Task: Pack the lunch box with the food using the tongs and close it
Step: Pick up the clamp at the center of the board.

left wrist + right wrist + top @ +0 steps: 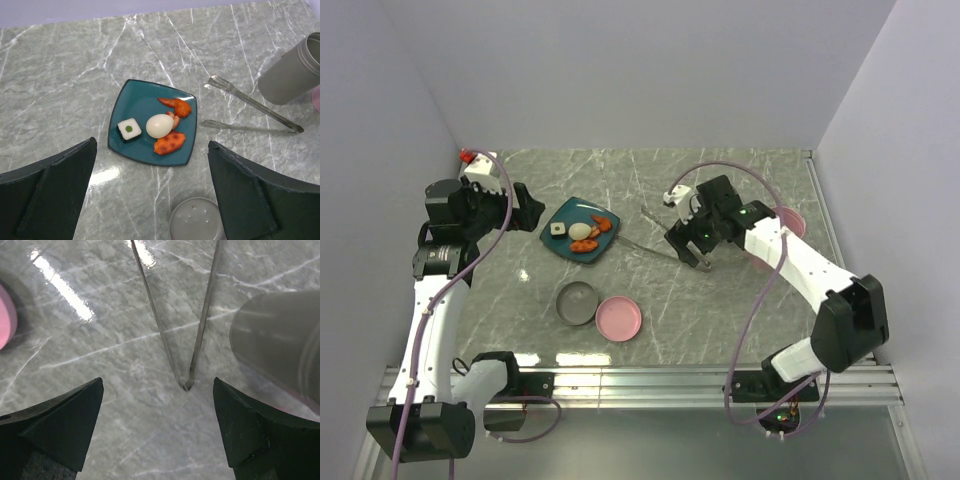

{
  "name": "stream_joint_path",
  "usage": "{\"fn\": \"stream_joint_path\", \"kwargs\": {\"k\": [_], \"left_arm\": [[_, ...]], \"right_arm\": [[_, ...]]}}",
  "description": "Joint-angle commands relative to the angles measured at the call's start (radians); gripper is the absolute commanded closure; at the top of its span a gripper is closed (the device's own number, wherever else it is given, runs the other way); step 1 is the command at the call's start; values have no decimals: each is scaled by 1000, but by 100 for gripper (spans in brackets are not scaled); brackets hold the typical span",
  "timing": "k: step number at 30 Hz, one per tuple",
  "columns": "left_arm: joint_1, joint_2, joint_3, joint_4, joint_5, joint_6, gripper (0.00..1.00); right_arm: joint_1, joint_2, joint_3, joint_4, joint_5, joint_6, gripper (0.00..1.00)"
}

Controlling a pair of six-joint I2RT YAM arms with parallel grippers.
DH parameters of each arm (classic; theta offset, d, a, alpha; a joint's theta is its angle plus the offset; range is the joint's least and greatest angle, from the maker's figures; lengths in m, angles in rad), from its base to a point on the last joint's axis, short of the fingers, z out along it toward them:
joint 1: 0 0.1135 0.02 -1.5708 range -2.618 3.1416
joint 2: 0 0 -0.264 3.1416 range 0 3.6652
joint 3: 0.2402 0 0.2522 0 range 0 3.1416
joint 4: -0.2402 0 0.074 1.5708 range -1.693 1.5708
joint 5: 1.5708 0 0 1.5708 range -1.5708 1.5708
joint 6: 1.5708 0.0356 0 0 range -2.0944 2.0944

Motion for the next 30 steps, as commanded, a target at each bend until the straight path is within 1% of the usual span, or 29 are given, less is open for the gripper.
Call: {"fn": "stream_joint_path", "kwargs": {"k": [1, 8, 14, 30], "left_arm": [[-4, -16, 1, 12, 47, -2, 1], [-4, -7, 2, 20, 57, -6, 1], [-4, -5, -7, 17, 79, -3, 1], [-4, 4, -25, 21, 72, 9, 1]], "right_arm": [[20, 59, -15, 113, 36, 3, 4], [25, 170, -59, 214, 59, -72, 4], [26, 234, -73, 243, 54, -132, 4], [-1, 411, 33, 208, 28, -188, 4]]}}
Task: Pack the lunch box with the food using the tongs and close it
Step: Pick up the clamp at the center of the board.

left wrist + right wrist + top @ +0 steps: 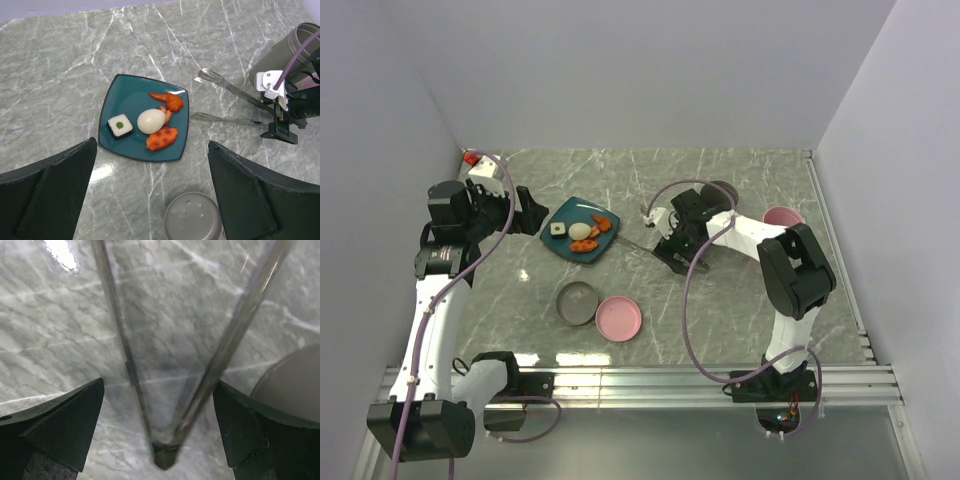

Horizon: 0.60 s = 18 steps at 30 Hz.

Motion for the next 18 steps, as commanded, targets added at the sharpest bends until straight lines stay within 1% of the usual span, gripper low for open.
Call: {"fn": "stream_joint_path", "kwargs": {"k": [1, 7, 12, 18], "left_arm": [[-4, 2, -5, 26, 22, 6, 1], [-4, 13, -14, 30, 30, 12, 1], [-4, 19, -21, 30, 28, 15, 1], [-4, 27, -31, 45, 25, 9, 1]], "right_arm": [[-16, 25, 53, -6, -29, -29, 4], [-38, 53, 81, -4, -75, -26, 5], [-41, 66, 85, 56, -86, 4, 6], [-41, 97, 144, 20, -82, 44, 7]]}}
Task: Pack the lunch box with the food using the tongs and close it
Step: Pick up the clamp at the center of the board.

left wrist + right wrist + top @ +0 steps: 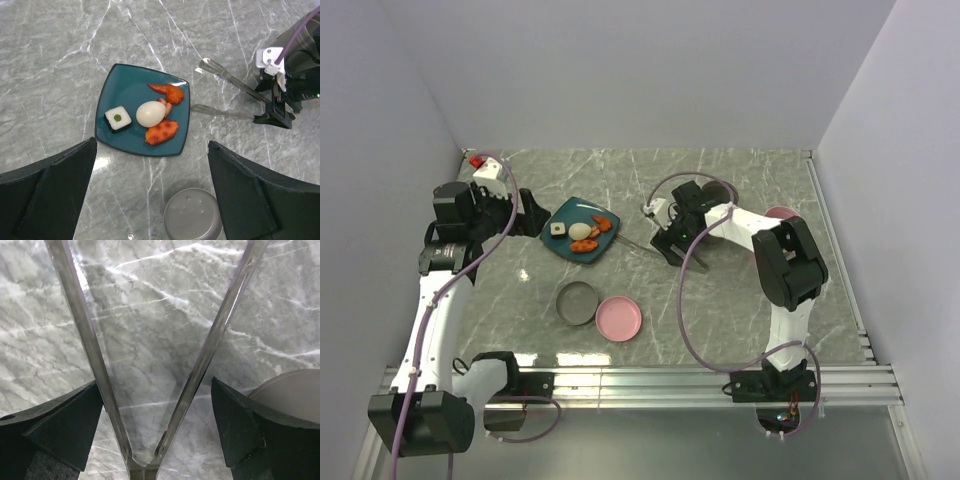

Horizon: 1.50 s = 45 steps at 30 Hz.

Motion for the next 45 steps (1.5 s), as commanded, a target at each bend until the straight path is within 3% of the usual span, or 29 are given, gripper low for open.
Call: {"fn": "stream_joint_path", "kwargs": {"k": [1, 21, 24, 31, 45], "left_arm": [[-3, 2, -8, 40, 22, 8, 1], [-3, 9, -21, 49, 25, 1, 1], [-3, 5, -21, 47, 25, 4, 1], [-3, 4, -18, 41, 28, 0, 1], [-3, -16, -18, 38, 46, -20, 1]], "right_arm": [[-2, 28, 78, -8, 3, 36, 7], [31, 127, 214, -97, 19, 34, 9], [31, 128, 223, -112, 0, 28, 14], [33, 50, 220, -151, -82, 85, 23], [30, -162, 230, -295, -101, 199, 23]]}}
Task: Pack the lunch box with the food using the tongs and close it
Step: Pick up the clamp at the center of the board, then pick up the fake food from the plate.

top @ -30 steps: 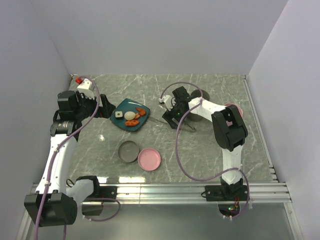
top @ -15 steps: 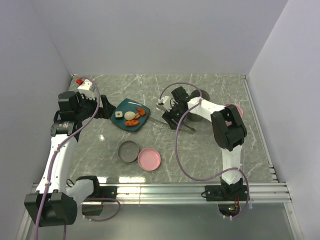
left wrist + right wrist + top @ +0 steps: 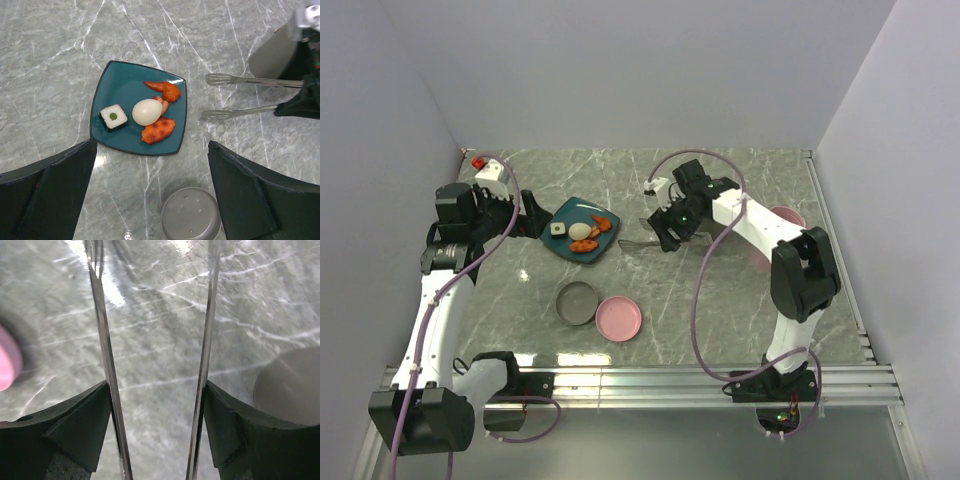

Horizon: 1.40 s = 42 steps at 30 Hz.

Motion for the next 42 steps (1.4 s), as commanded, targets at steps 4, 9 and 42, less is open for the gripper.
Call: {"fn": "stream_joint_path", "kwargs": {"k": [4, 9, 42], "left_arm": [[-3, -23, 13, 19, 32, -20, 1], [-3, -14, 29, 6, 56, -35, 1], [216, 80, 68, -7, 191, -216, 1]], "right_arm": [[8, -139, 83, -115, -42, 39, 23], [8, -227, 112, -154, -79, 67, 24], [257, 178, 588, -134, -13, 133, 29]]}}
